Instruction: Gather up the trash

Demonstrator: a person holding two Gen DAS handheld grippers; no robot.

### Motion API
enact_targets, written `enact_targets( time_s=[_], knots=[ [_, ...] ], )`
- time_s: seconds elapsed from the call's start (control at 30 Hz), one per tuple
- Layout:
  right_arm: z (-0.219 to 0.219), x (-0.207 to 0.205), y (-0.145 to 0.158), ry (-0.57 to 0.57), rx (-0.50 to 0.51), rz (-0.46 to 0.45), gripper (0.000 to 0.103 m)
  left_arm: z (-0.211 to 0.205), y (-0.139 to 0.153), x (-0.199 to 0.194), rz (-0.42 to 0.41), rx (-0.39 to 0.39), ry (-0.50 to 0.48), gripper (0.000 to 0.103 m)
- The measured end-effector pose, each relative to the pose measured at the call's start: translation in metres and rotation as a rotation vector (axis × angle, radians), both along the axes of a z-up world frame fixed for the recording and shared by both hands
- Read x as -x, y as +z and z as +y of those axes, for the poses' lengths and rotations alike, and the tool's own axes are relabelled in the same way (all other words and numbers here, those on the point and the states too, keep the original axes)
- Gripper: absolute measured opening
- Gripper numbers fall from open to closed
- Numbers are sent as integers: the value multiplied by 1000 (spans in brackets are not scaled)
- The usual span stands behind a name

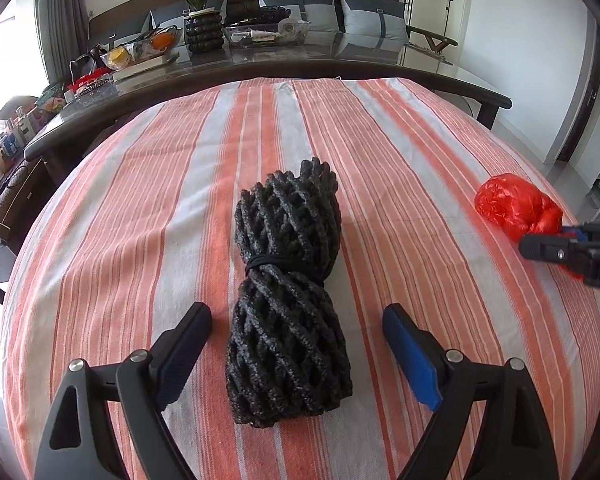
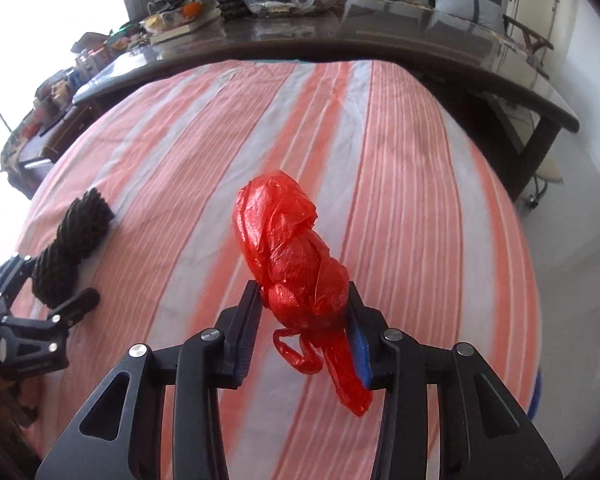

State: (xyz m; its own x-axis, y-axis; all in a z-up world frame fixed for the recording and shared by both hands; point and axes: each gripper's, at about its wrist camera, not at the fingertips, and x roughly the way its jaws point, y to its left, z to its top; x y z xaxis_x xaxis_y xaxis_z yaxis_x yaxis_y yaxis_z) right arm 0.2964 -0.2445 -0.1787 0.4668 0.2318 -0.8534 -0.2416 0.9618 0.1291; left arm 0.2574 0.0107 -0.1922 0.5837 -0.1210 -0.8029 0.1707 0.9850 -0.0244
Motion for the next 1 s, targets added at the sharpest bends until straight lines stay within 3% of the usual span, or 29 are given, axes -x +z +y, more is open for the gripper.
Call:
enact_targets(
  time_s=[0.1,0.17,0.23,0.4,0.63,1.0],
  knots=[
    [14,36,-13,-16,-116,11,46,5,1,14,6,-9,12,89],
    [22,57,-15,-10,-125,-47,69,11,1,25,11,-9,13,89],
    [26,69,-17,-4,-107,-77,77,14,1,35,6,-11,8,90],
    [36,71,-20,47,-15,-122,80,16,0,39,1,-13,8,90],
    [54,73,-27,100,72,-131,99,15,-1,36,6,-19,12,96],
    [54,72,-30,98,78,-128,102,14,-2,33,12,-22,21,100]
  ],
)
